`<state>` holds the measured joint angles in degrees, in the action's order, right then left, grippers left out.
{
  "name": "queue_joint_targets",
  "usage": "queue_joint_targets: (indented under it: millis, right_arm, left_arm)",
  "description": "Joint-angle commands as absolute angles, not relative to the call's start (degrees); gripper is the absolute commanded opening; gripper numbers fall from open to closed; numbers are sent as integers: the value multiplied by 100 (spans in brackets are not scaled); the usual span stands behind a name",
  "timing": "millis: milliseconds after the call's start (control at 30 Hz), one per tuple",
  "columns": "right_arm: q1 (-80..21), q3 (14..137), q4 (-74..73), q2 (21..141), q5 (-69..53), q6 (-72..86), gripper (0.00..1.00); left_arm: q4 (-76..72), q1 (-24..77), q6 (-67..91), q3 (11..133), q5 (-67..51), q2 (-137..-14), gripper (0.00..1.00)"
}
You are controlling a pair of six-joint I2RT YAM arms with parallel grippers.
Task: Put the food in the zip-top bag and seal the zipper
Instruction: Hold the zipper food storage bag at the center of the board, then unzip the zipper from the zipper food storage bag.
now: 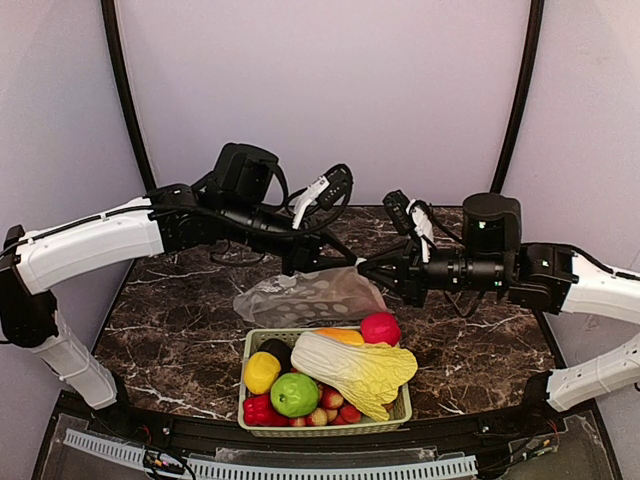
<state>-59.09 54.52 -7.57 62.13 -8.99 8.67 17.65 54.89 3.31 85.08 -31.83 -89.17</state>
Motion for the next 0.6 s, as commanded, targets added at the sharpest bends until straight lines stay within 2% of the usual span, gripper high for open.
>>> queue_joint_targets:
  millis: [0, 567]
  right_arm:
    - [-5871, 5258, -1002, 6258, -887, 949, 0]
    - [-5855, 5117, -998, 6243, -955, 1055, 0]
  left_arm:
    - [1346, 5459, 410, 8433, -3032, -8525, 1]
    - [1346, 5455, 386, 8349, -2833, -8357, 1]
